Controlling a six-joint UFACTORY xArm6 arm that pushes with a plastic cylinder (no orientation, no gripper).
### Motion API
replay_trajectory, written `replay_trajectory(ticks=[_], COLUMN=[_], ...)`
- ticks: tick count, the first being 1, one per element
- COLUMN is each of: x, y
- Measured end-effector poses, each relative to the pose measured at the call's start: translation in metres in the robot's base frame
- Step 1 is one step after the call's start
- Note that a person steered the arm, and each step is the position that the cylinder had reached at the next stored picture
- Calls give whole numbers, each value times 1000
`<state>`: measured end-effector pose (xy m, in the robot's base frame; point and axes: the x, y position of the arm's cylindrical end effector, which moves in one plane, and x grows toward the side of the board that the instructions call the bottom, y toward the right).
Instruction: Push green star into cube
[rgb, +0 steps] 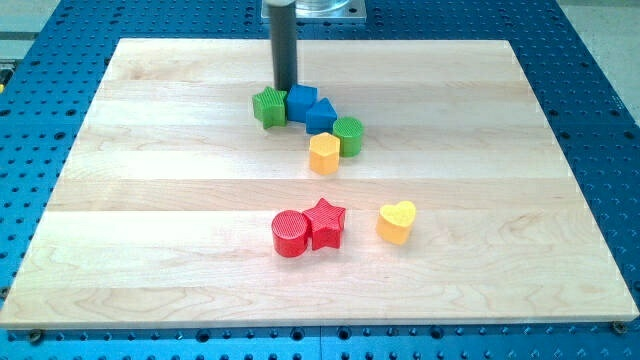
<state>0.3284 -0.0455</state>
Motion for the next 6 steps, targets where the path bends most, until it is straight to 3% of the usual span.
replay_trajectory(ticks=[1, 2, 3, 5, 6], x=[41, -22, 29, 76, 165], y=[32, -11, -78, 14, -31])
